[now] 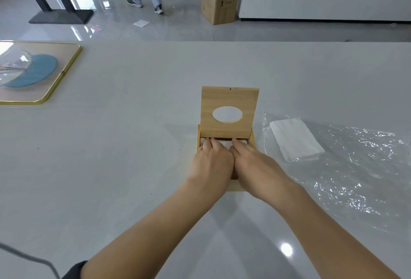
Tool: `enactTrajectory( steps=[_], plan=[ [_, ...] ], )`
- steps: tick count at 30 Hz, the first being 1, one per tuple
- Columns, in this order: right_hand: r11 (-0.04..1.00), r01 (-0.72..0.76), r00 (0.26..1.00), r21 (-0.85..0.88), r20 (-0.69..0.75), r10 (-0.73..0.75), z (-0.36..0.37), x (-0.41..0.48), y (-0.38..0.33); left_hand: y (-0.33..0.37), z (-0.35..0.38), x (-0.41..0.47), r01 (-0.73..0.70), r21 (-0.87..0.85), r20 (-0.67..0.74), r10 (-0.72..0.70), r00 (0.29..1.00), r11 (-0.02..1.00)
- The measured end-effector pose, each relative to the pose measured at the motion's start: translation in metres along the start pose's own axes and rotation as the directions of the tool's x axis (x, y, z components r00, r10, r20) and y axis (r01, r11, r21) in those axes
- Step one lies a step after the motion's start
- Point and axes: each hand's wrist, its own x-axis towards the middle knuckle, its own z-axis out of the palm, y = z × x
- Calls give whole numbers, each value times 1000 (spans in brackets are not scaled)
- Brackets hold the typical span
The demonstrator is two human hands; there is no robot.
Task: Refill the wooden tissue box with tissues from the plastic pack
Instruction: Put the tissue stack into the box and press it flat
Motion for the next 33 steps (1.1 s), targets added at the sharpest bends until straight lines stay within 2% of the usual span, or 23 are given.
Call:
enactTrajectory(
  steps=[1,4,7,12,16,19,22,25,27,29,31,33],
  plan=[
    [1000,-11,1000,17,-7,12,-5,4,-1,2,-2,3,-3,45,31,2,1000,999],
    [1000,-15,994,-3,111,15,-5,8,2,2,-1,12,-26,132,103,12,995,991],
    [994,42,995,-98,95,-32,-1,9,1,-1,0,13,-45,172,158,17,987,984],
    [975,40,989,-219,149,-7,-3,17,6,-6,-11,14,-82,231,179,41,983,970],
    [991,17,979,-136,205,12,-2,24,10,-10,-13,14,-83,170,221,44,974,982],
    [999,-25,979,-24,202,29,-6,26,12,-11,-15,12,-53,98,191,33,981,994],
    [999,-2,982,33,190,-4,-3,24,15,-14,-14,11,-56,81,157,43,987,995],
    [995,16,992,97,121,-28,-7,16,21,-21,-12,8,-82,47,133,75,988,996],
    [983,-15,999,182,34,9,-12,9,26,-25,-11,8,-87,-2,63,87,994,996],
    [973,-12,993,229,-110,38,-15,1,32,-26,-15,8,-62,-72,-24,61,998,995],
    [980,30,958,196,-285,28,-15,-9,40,-22,-22,5,-27,-146,-126,9,992,989],
    [977,20,914,210,-399,67,-14,-20,49,-15,-26,1,-41,-212,-225,-8,974,976]
  ],
)
